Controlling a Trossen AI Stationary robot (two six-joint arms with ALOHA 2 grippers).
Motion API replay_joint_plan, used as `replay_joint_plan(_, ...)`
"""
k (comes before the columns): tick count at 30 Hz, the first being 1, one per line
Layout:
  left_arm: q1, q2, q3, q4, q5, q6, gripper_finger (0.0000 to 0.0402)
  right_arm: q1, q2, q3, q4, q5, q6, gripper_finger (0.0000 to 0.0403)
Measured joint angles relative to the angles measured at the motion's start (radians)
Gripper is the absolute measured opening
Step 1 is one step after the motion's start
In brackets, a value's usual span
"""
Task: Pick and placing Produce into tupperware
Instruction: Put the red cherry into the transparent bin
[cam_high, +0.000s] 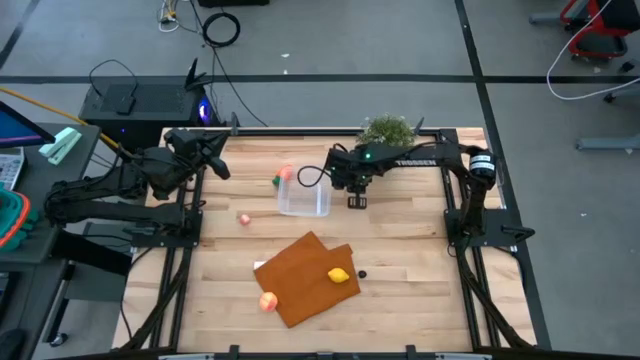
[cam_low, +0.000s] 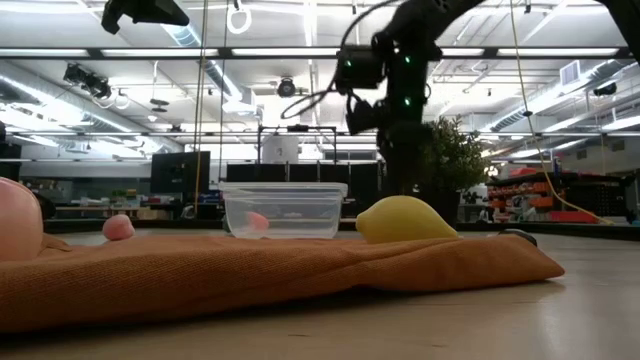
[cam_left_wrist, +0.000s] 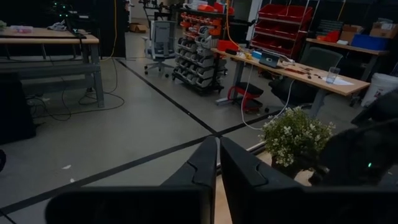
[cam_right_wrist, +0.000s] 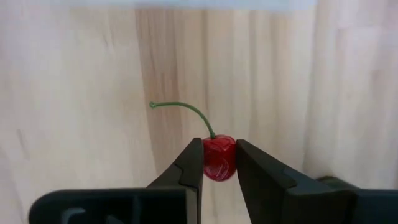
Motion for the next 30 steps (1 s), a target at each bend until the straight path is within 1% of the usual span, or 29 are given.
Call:
replay_joint_plan(6, 0.000, 0.000, 0.000, 0.000, 0.000, 0.000, 0.0029, 0.002, 0.000, 0.167, -0.069, -0.004, -0.005, 0.0052)
replay_joint_plan(8, 0.000, 0.000, 0.000, 0.000, 0.000, 0.000, 0.0026, 0.006, 0.000, 0.218, -0.068, -0.009, -0.007, 0.0052)
replay_joint_plan(13, 0.000, 0.000, 0.000, 0.001, 0.000, 0.001, 0.0024, 0.008, -0.001, 0.309, -0.030, -0.069, -0.003, 0.0052)
replay_joint_plan(18, 0.000, 0.000, 0.000, 0.001, 0.000, 0.002, 0.0031, 0.028, -0.002, 0.325, 0.051, -0.081, 0.001, 0.0052)
replay_joint_plan(21, 0.000, 0.000, 0.000, 0.001, 0.000, 0.002, 0.0031, 0.043, 0.014, 0.326, 0.081, -0.100, 0.030, 0.0052)
replay_joint_plan(27, 0.000, 0.000, 0.000, 0.002, 0.000, 0.001, 0.0023, 0.060, 0.066, 0.325, 0.149, -0.120, 0.064, 0.0052)
replay_joint_plan(30, 0.000, 0.000, 0.000, 0.008, 0.000, 0.000, 0.0021, 0.060, 0.092, 0.325, 0.155, -0.136, 0.089, 0.0052)
